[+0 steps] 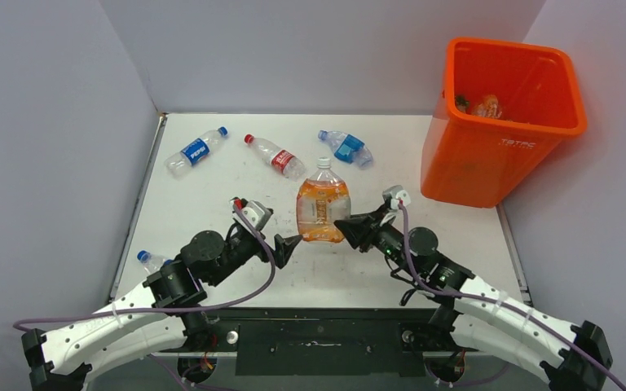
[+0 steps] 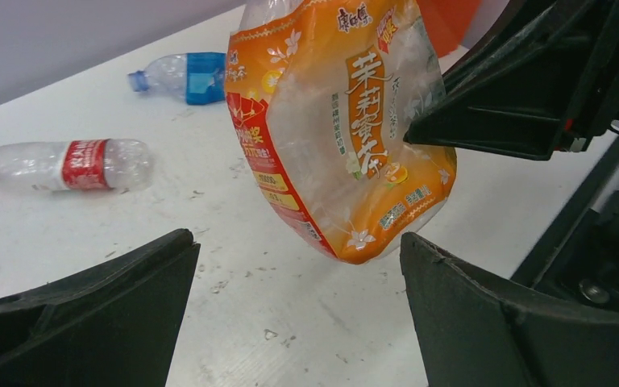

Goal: Put the plastic bottles in the bin
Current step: Pick up the plastic bottle at the center of the board.

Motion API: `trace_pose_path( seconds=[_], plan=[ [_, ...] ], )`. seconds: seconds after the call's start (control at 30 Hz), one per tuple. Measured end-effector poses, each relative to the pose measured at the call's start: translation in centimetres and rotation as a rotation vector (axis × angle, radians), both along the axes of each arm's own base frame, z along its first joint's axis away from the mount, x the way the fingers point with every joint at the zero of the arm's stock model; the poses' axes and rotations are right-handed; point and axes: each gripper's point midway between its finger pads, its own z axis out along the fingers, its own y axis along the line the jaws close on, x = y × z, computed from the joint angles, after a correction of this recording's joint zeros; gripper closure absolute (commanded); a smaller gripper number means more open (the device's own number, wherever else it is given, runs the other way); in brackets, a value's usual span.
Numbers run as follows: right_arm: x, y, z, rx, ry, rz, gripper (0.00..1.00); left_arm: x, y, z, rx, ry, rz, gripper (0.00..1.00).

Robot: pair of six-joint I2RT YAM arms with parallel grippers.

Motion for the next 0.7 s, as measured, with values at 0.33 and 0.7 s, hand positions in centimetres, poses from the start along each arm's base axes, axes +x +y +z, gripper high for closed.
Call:
trace_pose_path(
  seconds=[0.33, 0.7],
  plan=[
    [-4.7, -2.4, 2.2, 0.042, -0.132, 0.130, 0.95, -0.7, -2.5, 1.5, -0.205, 0.149, -0.270, 0.04],
    [-7.1, -1.3, 2.2, 0.103, -0.123, 0.264, 0.95, -4.3, -5.4, 3.0, -0.349, 0.254, -0.608, 0.05]
  ],
)
